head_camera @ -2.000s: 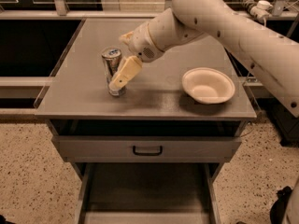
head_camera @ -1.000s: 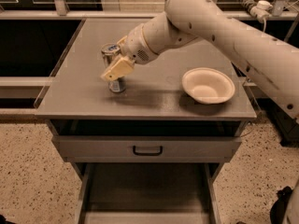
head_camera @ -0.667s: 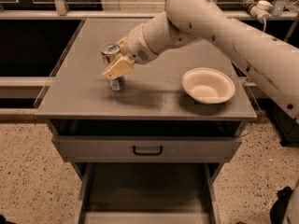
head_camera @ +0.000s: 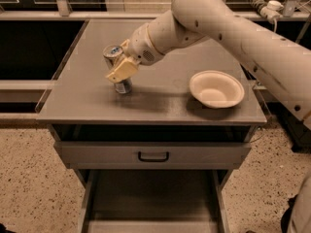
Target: Place redbull can into middle drawer
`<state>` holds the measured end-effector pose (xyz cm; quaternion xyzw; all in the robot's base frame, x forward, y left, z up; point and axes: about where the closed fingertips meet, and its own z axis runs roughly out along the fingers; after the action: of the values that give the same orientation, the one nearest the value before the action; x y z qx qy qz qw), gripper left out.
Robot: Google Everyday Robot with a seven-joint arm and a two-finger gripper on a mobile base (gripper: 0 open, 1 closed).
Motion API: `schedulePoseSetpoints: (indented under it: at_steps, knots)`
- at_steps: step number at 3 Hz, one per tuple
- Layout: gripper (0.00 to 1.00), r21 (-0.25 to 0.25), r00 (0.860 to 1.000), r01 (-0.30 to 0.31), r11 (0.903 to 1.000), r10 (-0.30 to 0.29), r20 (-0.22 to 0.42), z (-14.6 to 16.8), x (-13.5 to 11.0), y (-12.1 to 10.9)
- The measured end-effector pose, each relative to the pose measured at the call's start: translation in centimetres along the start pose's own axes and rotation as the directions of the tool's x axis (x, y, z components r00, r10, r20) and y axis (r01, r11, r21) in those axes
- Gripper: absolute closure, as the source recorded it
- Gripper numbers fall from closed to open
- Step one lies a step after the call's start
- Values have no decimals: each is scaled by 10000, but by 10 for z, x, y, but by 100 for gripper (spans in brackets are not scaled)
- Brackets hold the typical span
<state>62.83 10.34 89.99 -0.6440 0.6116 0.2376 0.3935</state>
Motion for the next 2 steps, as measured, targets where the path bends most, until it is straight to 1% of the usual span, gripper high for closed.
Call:
schedulePoseSetpoints:
  at_steps: [1,2]
  knots:
    - [100,-53,9999,-102,9999,102,52,-32,-4,23]
    - [100,778,9985,-476,9958,494,-217,-86,-8,62]
